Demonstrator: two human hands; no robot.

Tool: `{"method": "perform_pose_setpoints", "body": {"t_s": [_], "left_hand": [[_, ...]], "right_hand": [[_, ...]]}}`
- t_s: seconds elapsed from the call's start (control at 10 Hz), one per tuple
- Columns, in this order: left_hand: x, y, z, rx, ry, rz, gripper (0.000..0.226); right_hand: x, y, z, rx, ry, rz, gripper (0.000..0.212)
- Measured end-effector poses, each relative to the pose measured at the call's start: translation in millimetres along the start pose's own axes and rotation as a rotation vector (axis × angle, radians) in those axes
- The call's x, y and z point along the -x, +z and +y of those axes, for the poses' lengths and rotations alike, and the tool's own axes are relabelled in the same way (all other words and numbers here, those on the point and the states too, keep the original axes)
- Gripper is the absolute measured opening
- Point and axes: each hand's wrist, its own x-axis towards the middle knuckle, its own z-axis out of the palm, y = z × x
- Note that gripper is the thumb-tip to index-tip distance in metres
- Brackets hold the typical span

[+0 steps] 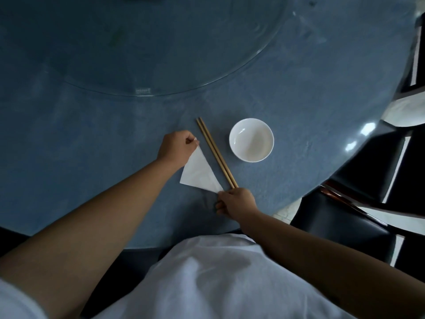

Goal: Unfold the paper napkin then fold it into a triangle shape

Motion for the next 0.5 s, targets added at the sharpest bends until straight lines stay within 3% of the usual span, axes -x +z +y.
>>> {"method": "perform_pose_setpoints", "body": {"t_s": [0.2, 0.4, 0.5], "left_hand": [[-4.9, -4.9, -1.2, 0.079, -0.061, 0.004, 0.018], [4.7, -17.5, -0.9, 0.123, -0.119, 0.052, 0.03], [13.7, -24.7, -6.0, 0.088, -0.105, 0.126, 0.038]], "right_hand": [[4.6, -2.7, -6.1, 0.19, 0.081, -0.049, 0.025], [10.3, -15.1, -21.8, 0.537, -0.051, -0.129, 0.036], [13.8, -21.5, -37.2, 0.501, -0.119, -0.152, 0.018]]}}
